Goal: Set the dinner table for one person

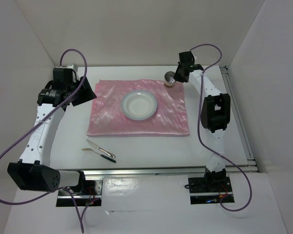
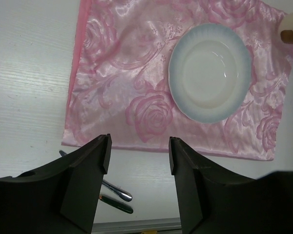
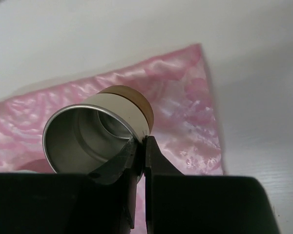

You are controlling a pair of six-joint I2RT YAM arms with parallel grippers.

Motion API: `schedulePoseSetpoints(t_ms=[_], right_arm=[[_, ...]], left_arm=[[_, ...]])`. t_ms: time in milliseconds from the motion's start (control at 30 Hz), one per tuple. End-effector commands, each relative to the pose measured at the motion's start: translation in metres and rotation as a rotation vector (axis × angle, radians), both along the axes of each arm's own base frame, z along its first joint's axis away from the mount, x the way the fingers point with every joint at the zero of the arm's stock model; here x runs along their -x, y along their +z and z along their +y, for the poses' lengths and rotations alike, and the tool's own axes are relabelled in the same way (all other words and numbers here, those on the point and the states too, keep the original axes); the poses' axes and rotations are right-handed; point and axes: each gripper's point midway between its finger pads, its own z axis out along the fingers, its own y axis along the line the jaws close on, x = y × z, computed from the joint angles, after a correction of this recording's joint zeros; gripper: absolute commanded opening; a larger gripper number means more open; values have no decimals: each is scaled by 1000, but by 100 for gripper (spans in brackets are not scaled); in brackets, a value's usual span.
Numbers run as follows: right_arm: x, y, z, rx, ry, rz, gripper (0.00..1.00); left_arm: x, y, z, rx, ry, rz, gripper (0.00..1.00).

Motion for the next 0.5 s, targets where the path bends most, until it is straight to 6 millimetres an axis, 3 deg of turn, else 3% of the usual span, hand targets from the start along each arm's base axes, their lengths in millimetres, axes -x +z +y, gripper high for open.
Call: schedulePoseSetpoints(t_ms=[0,167,267,300,333,433,467], right_arm=[[3,-7,-10,47,-27,38,0],[5,-25,-13,55,-54,65,0],[1,-25,-10,46,-48,57,22],[-2,-27,-10,46,-48,56,34],[1,-28,-9,41,-41,66,66],[0,-7,-3,40,-26,27,93],[-3,14,-3,30,-27,-18,100]], left_arm=[[8,20,2,-12,7,-62,67],[10,12,2,-13,6,-41,67],[10,12,2,-13,6,-41,67],[12,10,2,-14,6,-32,67],[12,10,2,-20,0,-32,67],[12,13,4,-27,8,-36,69],[12,13,6,-40,9,-37,69]])
